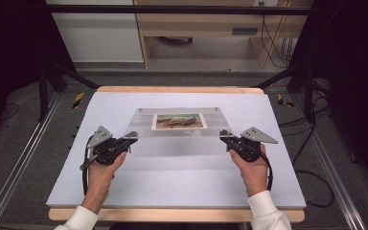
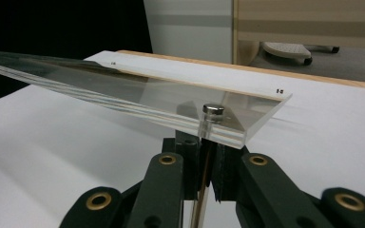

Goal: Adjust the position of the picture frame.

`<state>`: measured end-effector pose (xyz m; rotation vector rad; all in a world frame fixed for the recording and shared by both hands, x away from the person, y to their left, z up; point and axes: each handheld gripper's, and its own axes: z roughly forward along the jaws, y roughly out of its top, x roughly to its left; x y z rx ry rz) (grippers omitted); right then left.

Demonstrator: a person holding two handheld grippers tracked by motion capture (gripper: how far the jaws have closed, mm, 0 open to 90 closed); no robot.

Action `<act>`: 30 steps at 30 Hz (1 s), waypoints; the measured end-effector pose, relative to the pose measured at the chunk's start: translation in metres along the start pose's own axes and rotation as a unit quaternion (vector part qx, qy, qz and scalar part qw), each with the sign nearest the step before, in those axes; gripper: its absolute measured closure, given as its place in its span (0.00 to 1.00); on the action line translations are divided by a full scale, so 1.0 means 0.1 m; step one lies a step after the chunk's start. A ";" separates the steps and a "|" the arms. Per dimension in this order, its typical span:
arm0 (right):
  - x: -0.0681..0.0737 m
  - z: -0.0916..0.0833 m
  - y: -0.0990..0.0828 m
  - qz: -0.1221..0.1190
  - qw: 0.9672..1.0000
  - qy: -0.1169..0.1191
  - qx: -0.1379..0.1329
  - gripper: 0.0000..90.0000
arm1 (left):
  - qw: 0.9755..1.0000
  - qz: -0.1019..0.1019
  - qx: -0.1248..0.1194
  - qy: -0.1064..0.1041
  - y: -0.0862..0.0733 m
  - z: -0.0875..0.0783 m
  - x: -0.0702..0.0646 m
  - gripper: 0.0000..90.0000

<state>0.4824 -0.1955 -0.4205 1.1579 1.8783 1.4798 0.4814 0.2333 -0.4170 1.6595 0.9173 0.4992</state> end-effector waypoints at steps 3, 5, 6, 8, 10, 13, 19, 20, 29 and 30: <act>-0.02 -0.04 -0.04 0.002 1.000 -0.004 -0.002 0.93 | 1.000 0.002 0.000 -0.003 0.00 0.02 -0.03 0.93; -0.02 -0.07 -0.06 0.003 1.000 -0.007 -0.003 0.93 | 1.000 0.002 0.000 -0.005 -0.01 0.03 -0.05 0.93; -0.03 -0.08 -0.07 0.003 1.000 -0.007 -0.003 0.93 | 1.000 0.003 -0.001 -0.007 -0.01 0.03 -0.06 0.93; -0.03 -0.12 -0.08 0.007 1.000 -0.012 -0.006 0.93 | 1.000 0.004 -0.001 -0.010 -0.01 0.03 -0.08 0.93; -0.03 -0.13 -0.09 0.009 1.000 -0.012 -0.006 0.93 | 1.000 0.005 -0.003 -0.012 -0.01 0.04 -0.09 0.93; -0.03 -0.17 -0.11 0.007 1.000 -0.016 -0.006 0.92 | 1.000 0.005 -0.003 -0.015 -0.02 0.05 -0.11 0.93; -0.06 -0.26 -0.16 0.010 1.000 -0.024 -0.003 0.92 | 1.000 0.010 0.001 -0.025 -0.03 0.12 -0.16 0.93; -0.07 -0.29 -0.17 0.010 1.000 -0.026 -0.002 0.92 | 1.000 0.013 0.004 -0.027 -0.04 0.14 -0.17 0.93; -0.12 -0.34 -0.24 0.015 0.999 -0.034 0.001 0.92 | 0.999 0.015 0.007 -0.032 -0.08 0.20 -0.22 0.93; -0.12 -0.34 -0.24 0.017 0.999 -0.034 0.001 0.92 | 0.999 0.016 0.008 -0.031 -0.09 0.20 -0.22 0.93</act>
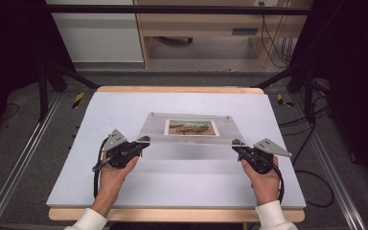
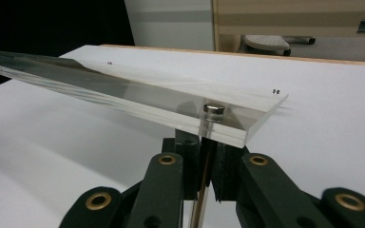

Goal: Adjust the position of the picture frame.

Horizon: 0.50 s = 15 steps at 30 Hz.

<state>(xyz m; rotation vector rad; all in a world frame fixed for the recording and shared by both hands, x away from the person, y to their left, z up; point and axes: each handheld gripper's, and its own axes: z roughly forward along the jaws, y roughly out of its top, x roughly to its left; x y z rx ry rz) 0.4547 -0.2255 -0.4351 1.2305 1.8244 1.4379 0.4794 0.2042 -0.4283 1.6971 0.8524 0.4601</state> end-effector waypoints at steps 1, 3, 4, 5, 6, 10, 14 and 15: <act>0.00 0.00 0.00 0.000 1.000 0.000 0.000 0.92 | 1.000 0.000 0.000 0.000 0.00 0.00 0.00 0.93; 0.00 0.01 -0.01 0.001 1.000 0.000 0.002 0.92 | 1.000 -0.001 0.002 0.000 -0.02 0.00 0.00 0.93; 0.00 0.01 -0.02 0.001 1.000 0.000 0.004 0.92 | 1.000 -0.003 0.001 0.000 -0.03 0.01 0.01 0.93; 0.00 0.01 -0.02 0.001 1.000 0.000 0.004 0.92 | 1.000 -0.002 0.002 0.001 -0.03 0.00 0.01 0.93; 0.01 0.02 -0.02 0.001 1.000 0.000 0.005 0.92 | 1.000 -0.004 0.000 0.003 -0.04 0.00 0.01 0.93; 0.00 0.04 -0.04 0.000 1.000 0.000 0.006 0.92 | 1.000 -0.004 0.002 0.004 -0.07 0.00 0.01 0.93; 0.01 0.06 -0.05 0.001 1.000 -0.002 0.009 0.92 | 1.000 -0.004 0.004 0.006 -0.10 0.00 0.02 0.92; 0.01 0.06 -0.05 0.001 1.000 -0.002 0.009 0.92 | 1.000 -0.004 0.004 0.006 -0.10 0.00 0.02 0.92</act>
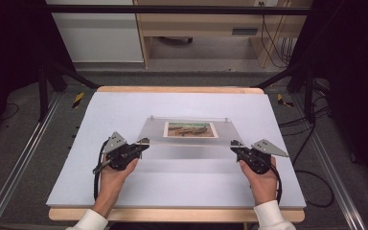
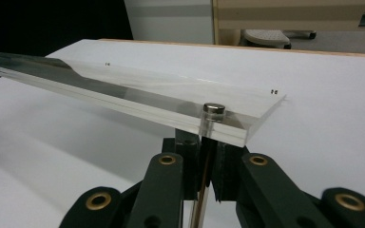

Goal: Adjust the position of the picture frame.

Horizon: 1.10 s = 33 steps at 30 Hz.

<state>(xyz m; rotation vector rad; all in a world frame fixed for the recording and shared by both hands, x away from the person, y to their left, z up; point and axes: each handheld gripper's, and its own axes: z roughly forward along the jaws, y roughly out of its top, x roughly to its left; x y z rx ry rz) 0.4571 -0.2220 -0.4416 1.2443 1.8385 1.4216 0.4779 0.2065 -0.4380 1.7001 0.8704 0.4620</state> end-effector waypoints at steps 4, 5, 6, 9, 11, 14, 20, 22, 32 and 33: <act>0.01 0.01 -0.01 -0.002 1.000 0.001 0.003 0.92 | 1.000 0.000 0.002 0.003 -0.01 -0.01 0.00 0.92; 0.01 0.02 -0.02 0.002 1.000 0.003 0.003 0.92 | 1.000 0.001 0.002 0.006 -0.02 -0.01 0.01 0.92; 0.01 0.02 -0.02 0.002 1.000 0.003 0.003 0.92 | 1.000 0.001 0.002 0.006 -0.02 -0.01 0.01 0.92; 0.01 0.02 -0.03 0.003 1.000 0.003 0.002 0.93 | 1.000 0.001 0.003 0.006 -0.04 -0.01 0.00 0.92; 0.01 0.02 -0.03 0.001 1.000 0.003 0.002 0.93 | 1.000 0.002 0.004 0.007 -0.05 -0.01 0.00 0.92; 0.02 0.02 -0.03 0.000 1.000 0.003 0.004 0.93 | 1.000 0.001 0.005 0.008 -0.07 -0.01 0.01 0.92; 0.05 0.03 -0.06 0.002 1.000 0.004 0.005 0.93 | 1.000 0.004 0.010 0.013 -0.10 -0.03 0.01 0.92; 0.05 0.03 -0.07 0.003 1.000 0.006 0.005 0.93 | 1.000 0.006 0.013 0.016 -0.11 -0.04 0.00 0.92; 0.07 0.02 -0.14 0.006 1.000 0.008 0.022 0.94 | 0.999 0.013 0.039 0.022 -0.18 -0.06 -0.04 0.92; 0.07 0.02 -0.16 0.007 1.000 0.008 0.027 0.94 | 0.999 0.014 0.045 0.023 -0.19 -0.06 -0.05 0.92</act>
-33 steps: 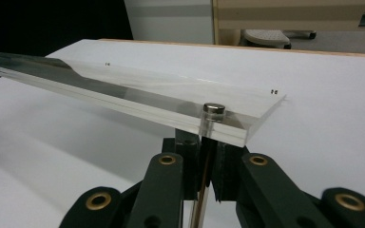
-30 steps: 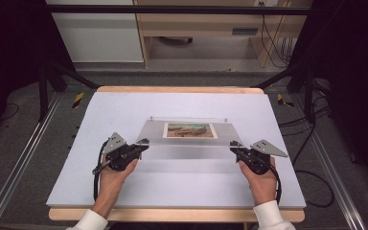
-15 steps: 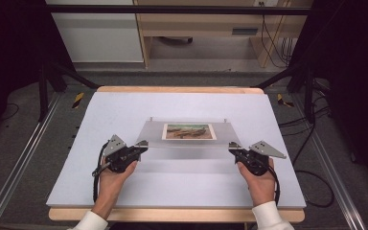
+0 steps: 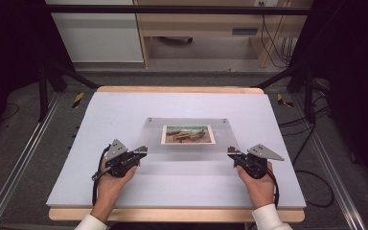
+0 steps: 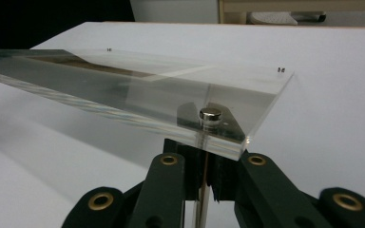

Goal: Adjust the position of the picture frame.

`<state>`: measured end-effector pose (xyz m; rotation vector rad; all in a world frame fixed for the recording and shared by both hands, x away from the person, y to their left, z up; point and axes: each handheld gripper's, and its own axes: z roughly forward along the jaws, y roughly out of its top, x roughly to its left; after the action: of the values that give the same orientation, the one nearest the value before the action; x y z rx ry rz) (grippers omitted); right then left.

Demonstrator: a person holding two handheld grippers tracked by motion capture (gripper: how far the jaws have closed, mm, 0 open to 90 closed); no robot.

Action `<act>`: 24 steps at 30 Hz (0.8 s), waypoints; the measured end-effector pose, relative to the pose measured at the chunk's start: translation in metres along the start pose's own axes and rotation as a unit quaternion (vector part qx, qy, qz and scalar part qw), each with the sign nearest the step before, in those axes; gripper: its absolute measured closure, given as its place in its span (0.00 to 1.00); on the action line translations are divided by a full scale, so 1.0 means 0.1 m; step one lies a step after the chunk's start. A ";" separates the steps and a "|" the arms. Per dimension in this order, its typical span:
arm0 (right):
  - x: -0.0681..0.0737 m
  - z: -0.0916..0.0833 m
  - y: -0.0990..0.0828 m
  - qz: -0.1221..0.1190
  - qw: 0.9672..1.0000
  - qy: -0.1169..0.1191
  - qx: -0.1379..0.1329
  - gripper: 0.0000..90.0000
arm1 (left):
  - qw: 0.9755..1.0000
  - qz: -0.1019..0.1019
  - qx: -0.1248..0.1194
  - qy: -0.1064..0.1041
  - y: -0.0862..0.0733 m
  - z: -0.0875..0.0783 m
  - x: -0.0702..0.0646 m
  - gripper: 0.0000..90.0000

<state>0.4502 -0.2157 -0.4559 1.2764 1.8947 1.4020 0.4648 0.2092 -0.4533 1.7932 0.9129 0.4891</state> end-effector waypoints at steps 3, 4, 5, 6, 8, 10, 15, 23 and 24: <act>0.00 0.00 -0.02 0.004 1.000 0.000 0.005 0.94 | 1.000 0.004 0.007 0.002 -0.02 0.00 -0.01 0.92; 0.00 0.00 -0.03 0.007 1.000 0.000 0.008 0.94 | 1.000 0.005 0.011 0.002 -0.04 -0.01 -0.02 0.92; 0.01 -0.01 -0.05 0.006 1.000 -0.001 0.013 0.94 | 1.000 0.005 0.013 0.003 -0.05 -0.01 -0.03 0.92; 0.01 -0.01 -0.06 0.006 1.000 -0.002 0.015 0.94 | 1.000 0.007 0.017 0.004 -0.07 -0.02 -0.03 0.93; 0.04 -0.02 -0.11 0.007 1.000 -0.003 0.023 0.94 | 1.000 0.002 0.024 0.004 -0.10 -0.03 -0.04 0.93; 0.05 -0.02 -0.12 0.009 1.000 -0.005 0.028 0.94 | 1.000 0.003 0.027 0.003 -0.12 -0.03 -0.04 0.93; 0.06 -0.02 -0.12 0.007 0.999 -0.010 0.032 0.94 | 1.000 0.001 0.028 -0.001 -0.13 -0.03 -0.03 0.93; 0.06 -0.01 -0.13 0.005 0.999 -0.006 0.035 0.94 | 0.999 0.005 0.035 -0.003 -0.12 -0.02 -0.03 0.93; 0.05 -0.01 -0.13 0.004 0.999 -0.006 0.036 0.94 | 0.999 0.005 0.036 -0.003 -0.12 -0.02 -0.03 0.93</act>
<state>0.4416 -0.2122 -0.4665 1.3253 1.9506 1.3386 0.4572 0.2105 -0.4633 1.8631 0.9287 0.4619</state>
